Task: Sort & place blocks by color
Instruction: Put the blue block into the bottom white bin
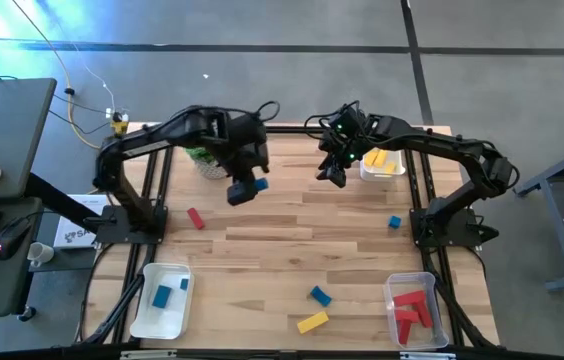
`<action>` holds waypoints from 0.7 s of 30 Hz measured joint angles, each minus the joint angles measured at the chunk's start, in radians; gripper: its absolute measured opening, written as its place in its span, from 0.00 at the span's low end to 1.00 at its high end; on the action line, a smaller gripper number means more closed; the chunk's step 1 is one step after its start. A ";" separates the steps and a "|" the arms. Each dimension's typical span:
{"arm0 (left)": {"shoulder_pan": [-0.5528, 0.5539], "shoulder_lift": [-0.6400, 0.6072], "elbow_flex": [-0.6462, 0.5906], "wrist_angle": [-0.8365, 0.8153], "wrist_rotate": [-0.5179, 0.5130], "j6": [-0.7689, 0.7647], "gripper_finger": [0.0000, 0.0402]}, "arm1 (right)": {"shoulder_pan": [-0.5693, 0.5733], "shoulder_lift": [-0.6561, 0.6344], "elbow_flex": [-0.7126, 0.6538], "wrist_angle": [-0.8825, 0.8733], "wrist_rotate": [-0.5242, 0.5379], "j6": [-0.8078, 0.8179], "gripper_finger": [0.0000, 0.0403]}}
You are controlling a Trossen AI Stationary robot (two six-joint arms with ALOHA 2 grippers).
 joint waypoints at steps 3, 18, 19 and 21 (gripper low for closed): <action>-0.061 -0.055 -0.045 0.000 -0.053 -0.102 0.25 | 0.000 0.000 0.000 0.000 0.000 0.000 0.46; -0.441 -0.381 -0.606 0.235 -0.175 -0.716 0.25 | 0.003 0.001 0.000 0.000 0.008 0.092 0.46; -0.473 -0.399 -0.631 0.241 -0.183 -0.755 0.25 | 0.003 0.001 0.000 -0.001 0.007 0.121 0.46; -0.534 -0.427 -0.676 0.234 -0.209 -0.832 0.25 | 0.006 0.001 0.000 -0.001 0.007 0.178 0.46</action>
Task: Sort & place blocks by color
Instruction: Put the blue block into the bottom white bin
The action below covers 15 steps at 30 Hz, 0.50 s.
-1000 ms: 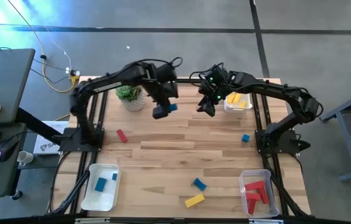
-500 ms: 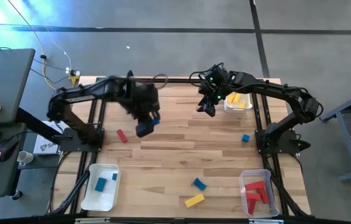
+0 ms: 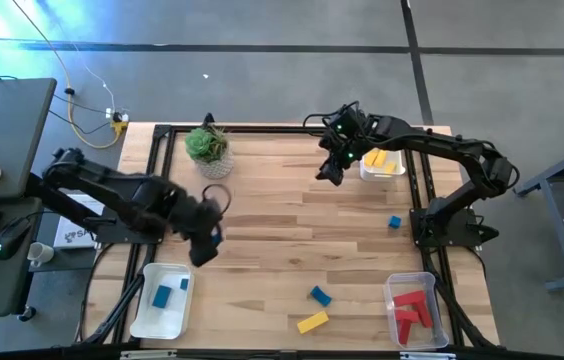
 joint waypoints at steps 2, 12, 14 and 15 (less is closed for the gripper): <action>-0.068 -0.023 -0.039 0.009 -0.021 -0.070 0.25 | 0.011 0.000 0.000 -0.006 -0.001 0.040 0.46; -0.385 -0.068 -0.211 0.016 -0.045 -0.352 0.25 | 0.212 0.000 0.000 0.020 0.023 0.184 0.46; -0.440 -0.069 -0.230 0.038 -0.045 -0.401 0.25 | 0.261 0.000 0.000 0.023 0.074 0.201 0.46; -0.462 -0.068 -0.241 0.048 -0.044 -0.426 0.25 | 0.283 0.000 0.000 0.029 0.098 0.208 0.46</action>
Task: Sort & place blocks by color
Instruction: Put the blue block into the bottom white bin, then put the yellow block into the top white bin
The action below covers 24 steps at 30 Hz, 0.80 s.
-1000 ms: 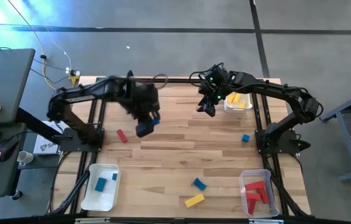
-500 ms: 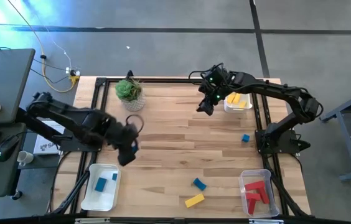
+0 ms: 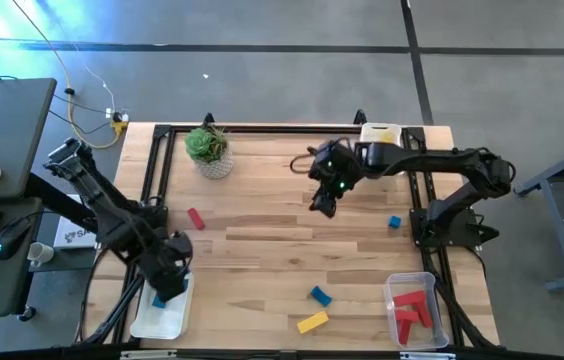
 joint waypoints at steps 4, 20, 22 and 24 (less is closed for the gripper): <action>-0.090 0.000 -0.042 0.046 -0.001 -0.114 0.25 | 0.078 0.000 0.000 0.018 0.055 0.034 0.46; -0.240 0.001 -0.120 0.100 0.043 -0.402 0.39 | 0.346 0.000 0.000 0.083 0.127 -0.012 0.46; -0.241 0.001 -0.120 0.100 0.046 -0.415 0.42 | 0.370 0.000 0.000 0.104 0.148 -0.013 0.46; -0.240 0.001 -0.120 0.100 0.046 -0.420 0.43 | 0.389 0.000 0.000 0.116 0.153 -0.017 0.46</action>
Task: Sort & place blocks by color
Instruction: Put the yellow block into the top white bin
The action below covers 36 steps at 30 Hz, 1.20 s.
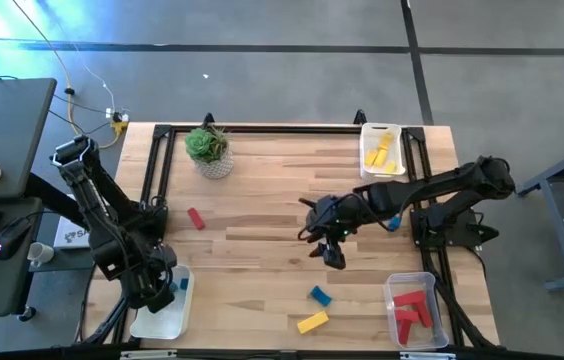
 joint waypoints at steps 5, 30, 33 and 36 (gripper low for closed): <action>0.000 0.000 0.000 0.002 0.000 -0.001 0.43 | 0.030 0.000 0.000 0.006 -0.001 -0.005 0.46; 0.082 0.001 0.000 0.015 -0.137 -0.270 0.43 | 0.321 0.112 0.000 0.181 0.105 -0.314 0.46; 0.095 0.001 0.000 0.015 -0.154 -0.271 0.43 | 0.346 0.155 0.000 0.217 0.106 -0.314 0.46; 0.102 0.001 0.000 0.015 -0.154 -0.271 0.43 | 0.371 0.194 0.000 0.244 0.107 -0.309 0.46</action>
